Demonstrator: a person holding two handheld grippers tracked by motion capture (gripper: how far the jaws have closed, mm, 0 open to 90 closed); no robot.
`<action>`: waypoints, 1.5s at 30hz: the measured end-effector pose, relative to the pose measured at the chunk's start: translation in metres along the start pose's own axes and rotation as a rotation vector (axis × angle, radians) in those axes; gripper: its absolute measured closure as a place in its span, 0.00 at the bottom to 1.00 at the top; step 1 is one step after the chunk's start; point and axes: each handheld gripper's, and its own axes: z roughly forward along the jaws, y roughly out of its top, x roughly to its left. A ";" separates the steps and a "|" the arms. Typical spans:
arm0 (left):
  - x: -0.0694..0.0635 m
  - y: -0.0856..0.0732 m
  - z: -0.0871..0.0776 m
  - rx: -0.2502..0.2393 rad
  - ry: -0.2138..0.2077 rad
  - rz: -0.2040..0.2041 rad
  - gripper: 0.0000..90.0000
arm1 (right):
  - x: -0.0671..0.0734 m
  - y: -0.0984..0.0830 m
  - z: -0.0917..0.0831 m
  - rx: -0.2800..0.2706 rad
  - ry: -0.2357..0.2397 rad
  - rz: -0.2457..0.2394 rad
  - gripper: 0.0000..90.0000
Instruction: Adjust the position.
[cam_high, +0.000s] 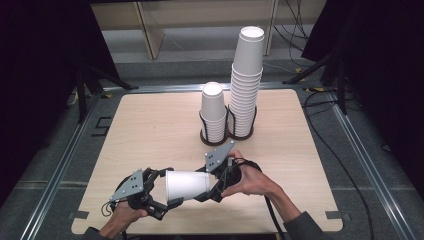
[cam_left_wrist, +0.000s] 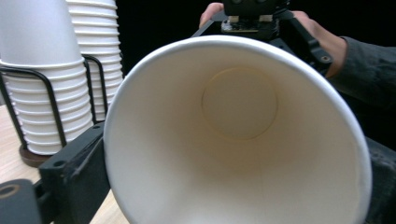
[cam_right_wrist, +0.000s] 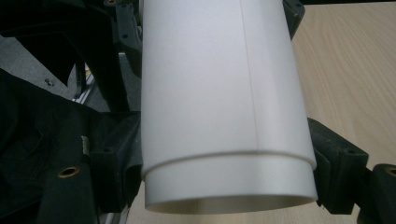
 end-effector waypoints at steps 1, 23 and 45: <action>0.000 0.000 0.000 0.006 -0.003 -0.003 0.06 | 0.000 -0.001 0.000 0.000 -0.001 0.000 0.27; 0.000 -0.001 0.008 0.203 0.048 0.051 0.11 | 0.015 0.018 -0.003 0.199 -0.218 -0.082 0.18; -0.006 -0.003 0.015 0.304 0.044 0.117 0.11 | 0.021 0.018 0.041 0.378 -0.216 -0.196 0.18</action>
